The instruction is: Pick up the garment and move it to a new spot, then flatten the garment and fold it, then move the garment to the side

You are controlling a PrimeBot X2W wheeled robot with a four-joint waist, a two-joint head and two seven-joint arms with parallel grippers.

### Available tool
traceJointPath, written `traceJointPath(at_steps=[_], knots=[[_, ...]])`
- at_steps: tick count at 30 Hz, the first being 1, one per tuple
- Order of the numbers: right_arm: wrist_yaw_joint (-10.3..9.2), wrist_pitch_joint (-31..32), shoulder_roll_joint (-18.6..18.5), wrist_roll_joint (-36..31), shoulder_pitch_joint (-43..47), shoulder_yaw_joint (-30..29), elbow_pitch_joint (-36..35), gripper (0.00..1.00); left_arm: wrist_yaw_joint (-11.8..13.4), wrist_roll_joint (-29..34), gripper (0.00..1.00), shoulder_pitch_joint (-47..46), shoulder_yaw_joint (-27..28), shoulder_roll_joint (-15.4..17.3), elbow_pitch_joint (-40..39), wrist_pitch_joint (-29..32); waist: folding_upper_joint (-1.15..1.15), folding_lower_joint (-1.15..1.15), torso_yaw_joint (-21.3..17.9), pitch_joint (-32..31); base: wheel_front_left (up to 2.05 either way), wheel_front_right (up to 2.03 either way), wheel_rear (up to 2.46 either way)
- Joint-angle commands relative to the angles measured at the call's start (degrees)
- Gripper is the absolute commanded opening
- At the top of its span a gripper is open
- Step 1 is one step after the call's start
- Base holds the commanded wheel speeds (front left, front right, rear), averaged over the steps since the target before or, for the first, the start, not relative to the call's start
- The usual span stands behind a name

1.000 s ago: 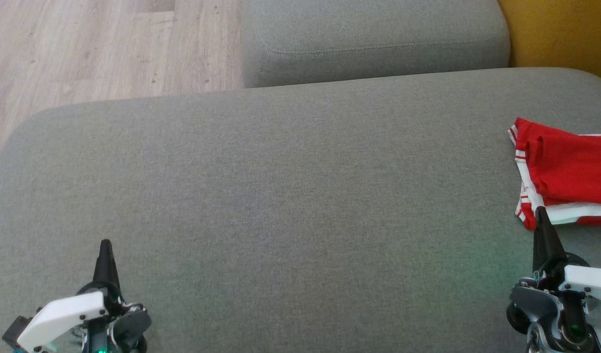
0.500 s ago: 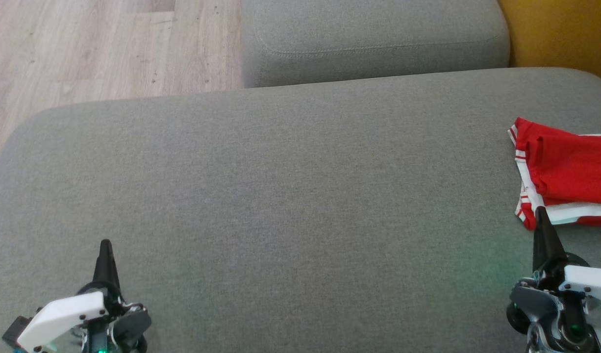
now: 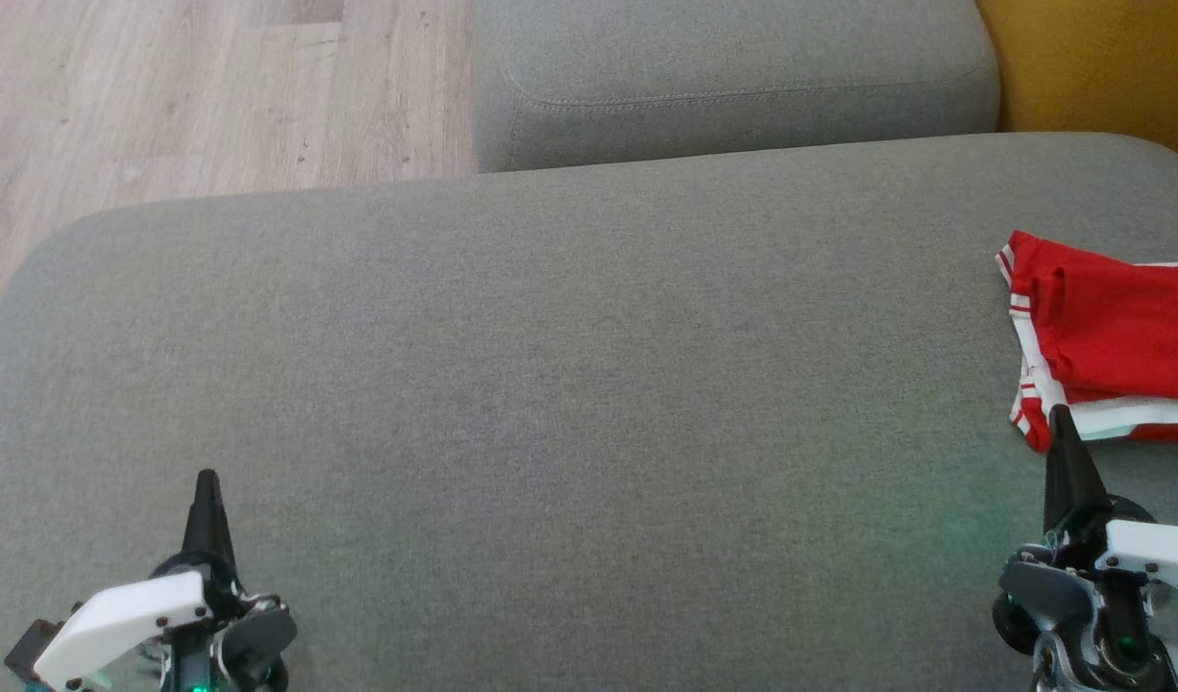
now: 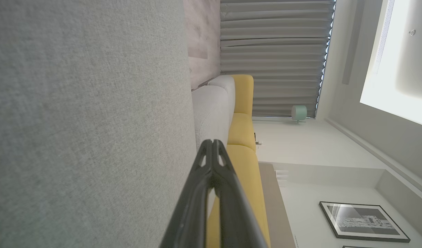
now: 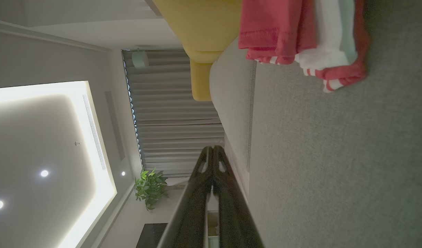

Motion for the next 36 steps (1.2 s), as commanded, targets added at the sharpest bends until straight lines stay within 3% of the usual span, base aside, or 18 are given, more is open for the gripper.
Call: traceJointPath(at_steps=[1,36], knots=[[-0.04,0.32,-0.29,-0.14,-3.15,1.23,-1.79,0.00,-0.40,0.51,0.00,-2.96,1.88,0.25,-1.61,0.17,0.00,0.00,0.00,0.00,0.00,0.00,0.00],[-0.04,0.32,-0.29,-0.14,-3.15,1.23,-1.79,0.00,-0.40,0.51,0.00,-2.96,1.88,0.25,-1.61,0.17,0.00,0.00,0.00,0.00,0.00,0.00,0.00]])
